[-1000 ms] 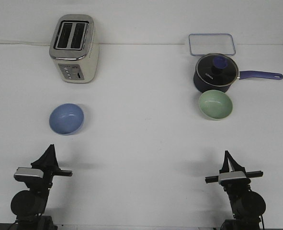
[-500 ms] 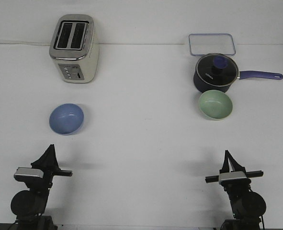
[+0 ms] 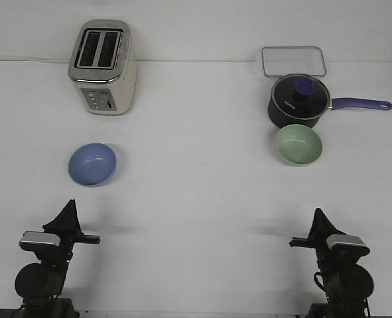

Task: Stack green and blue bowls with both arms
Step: 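Reach the right gripper to the pale green bowl and grasp its rim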

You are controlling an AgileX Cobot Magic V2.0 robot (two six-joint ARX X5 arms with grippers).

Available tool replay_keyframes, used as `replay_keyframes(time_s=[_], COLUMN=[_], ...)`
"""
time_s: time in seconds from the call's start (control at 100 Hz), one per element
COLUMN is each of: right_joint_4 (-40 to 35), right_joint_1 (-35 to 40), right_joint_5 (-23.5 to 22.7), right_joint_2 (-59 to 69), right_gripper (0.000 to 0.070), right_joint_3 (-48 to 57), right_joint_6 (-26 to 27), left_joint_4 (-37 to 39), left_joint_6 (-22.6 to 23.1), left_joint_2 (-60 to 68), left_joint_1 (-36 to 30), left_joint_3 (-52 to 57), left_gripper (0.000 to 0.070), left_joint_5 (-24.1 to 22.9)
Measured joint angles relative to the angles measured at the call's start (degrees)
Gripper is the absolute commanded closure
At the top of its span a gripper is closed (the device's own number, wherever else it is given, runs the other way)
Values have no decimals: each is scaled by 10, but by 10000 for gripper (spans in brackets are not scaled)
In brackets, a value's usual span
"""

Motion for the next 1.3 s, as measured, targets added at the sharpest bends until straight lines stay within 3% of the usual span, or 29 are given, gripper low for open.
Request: replay_keyframes(time_s=[0.14,0.18,0.22,0.24,0.3,0.35,0.49,0.97,1.3], right_joint_4=[-63,-83,-103,-115,-146,-168,-205,-222,-223], right_joint_1=[0,0,0,0,0,0,0,-58,-89], right_joint_5=[37,37,36,34,28,27,27,-2,-33], right_joint_2=[80,111,144,162,218,266,398,822,983], right_gripper=[690,649,535,423,185,96,95,123,143], right_joint_3=[118,152,186,203,254,293,385,616,698], right_joint_6=[15,14,13,12,7,5,2,-34,-43], left_joint_4=[0,0,0,0,0,0,0,0,0], left_joint_6=[0,0,0,0,0,0,0,0,0], left_joint_2=[0,0,0,0,0,0,0,0,0], left_joint_1=[0,0,0,0,0,0,0,0,0], left_joint_3=[0,0,0,0,0,0,0,0,0], left_gripper=[686,686,686,686,686,686,686,686,686], left_joint_5=[0,0,0,0,0,0,0,0,0])
